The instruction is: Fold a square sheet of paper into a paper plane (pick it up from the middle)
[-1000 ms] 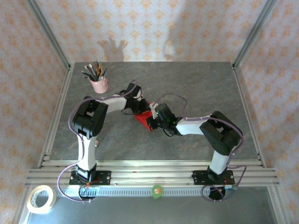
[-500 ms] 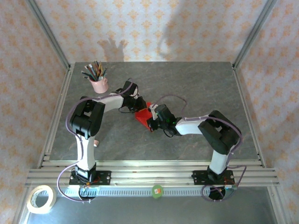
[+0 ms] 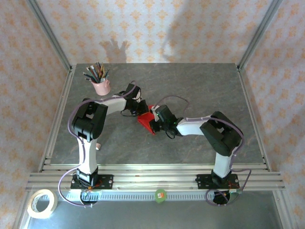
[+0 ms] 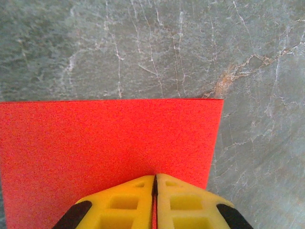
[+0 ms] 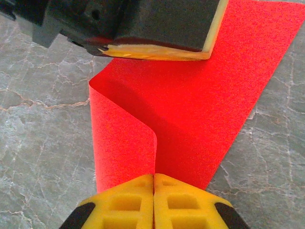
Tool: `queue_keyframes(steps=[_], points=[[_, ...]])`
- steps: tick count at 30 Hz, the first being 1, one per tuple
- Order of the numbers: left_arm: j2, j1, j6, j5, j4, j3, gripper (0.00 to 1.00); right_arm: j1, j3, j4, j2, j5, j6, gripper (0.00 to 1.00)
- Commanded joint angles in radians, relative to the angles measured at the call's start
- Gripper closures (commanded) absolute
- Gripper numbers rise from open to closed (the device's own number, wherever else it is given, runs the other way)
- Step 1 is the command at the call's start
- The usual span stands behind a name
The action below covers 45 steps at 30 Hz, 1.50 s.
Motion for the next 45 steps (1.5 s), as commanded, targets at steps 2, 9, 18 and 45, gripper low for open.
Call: queue_keyframes(steps=[2, 9, 18, 45], points=[[0.034, 0.002, 0.020, -0.026, -0.040, -0.011, 0.86, -0.007, 0.031, -0.043, 0.014, 0.032, 0.011, 0.93], [0.037, 0.001, 0.017, -0.023, -0.037, -0.011, 0.86, -0.007, 0.049, -0.058, 0.030, 0.020, 0.008, 0.92], [0.040, 0.001, 0.016, -0.021, -0.035, -0.010, 0.86, -0.007, 0.064, -0.074, 0.046, 0.018, 0.004, 0.93], [-0.234, 0.075, -0.157, -0.072, 0.084, -0.148, 0.83, -0.018, 0.073, -0.106, 0.079, 0.000, 0.014, 0.92]])
